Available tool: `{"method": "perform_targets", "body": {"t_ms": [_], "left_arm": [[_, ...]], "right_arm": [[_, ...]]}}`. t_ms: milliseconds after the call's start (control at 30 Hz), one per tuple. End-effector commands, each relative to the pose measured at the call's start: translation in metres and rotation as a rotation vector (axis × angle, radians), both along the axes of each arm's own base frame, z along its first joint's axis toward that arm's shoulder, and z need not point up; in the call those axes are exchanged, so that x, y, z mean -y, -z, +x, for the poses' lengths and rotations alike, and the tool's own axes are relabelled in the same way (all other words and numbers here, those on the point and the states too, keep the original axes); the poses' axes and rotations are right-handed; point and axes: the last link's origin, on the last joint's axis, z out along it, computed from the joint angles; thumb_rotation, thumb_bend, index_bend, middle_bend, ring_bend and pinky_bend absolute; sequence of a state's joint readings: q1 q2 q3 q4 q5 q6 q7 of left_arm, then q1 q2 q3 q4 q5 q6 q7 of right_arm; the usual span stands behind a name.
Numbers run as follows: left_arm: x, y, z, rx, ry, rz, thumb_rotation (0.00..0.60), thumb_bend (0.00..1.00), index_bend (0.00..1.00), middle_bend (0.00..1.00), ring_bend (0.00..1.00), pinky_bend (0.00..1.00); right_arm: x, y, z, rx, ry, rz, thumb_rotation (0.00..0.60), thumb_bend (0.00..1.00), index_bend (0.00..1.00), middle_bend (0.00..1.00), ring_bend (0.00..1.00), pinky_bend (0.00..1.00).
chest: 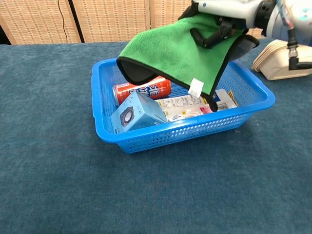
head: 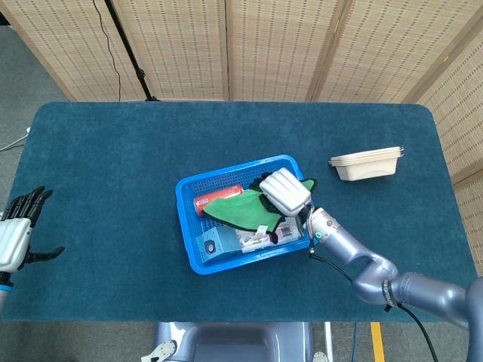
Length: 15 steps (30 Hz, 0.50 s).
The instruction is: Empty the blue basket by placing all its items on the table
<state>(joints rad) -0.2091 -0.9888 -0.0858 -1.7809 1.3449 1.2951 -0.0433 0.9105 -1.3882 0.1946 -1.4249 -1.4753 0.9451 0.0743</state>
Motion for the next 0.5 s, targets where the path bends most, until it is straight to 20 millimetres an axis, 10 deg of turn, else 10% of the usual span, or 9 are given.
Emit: {"method": "perform_targets", "body": {"t_ms": [33,300,500], "left_arm": [[0.001,0.000,0.001,0.000,0.004,-0.001,0.600,0.11,0.00,0.00,0.00,0.00],[0.001,0.001,0.002,0.000,0.011,-0.007,0.600,0.11,0.00,0.00,0.00,0.00],[0.002,0.003,0.003,-0.003,0.014,-0.012,0.600,0.11,0.00,0.00,0.00,0.00]], "right_arm": [[-0.004,-0.023,0.002,0.015,-0.020,-0.055,0.600,0.92,0.65,0.54,0.50,0.69],[0.004,-0.086,-0.004,0.039,-0.028,-0.261,0.600,0.92,0.65,0.54,0.50,0.69],[0.015,-0.132,-0.048,-0.016,0.084,-0.395,0.600,0.92,0.65,0.54,0.50,0.69]]}}
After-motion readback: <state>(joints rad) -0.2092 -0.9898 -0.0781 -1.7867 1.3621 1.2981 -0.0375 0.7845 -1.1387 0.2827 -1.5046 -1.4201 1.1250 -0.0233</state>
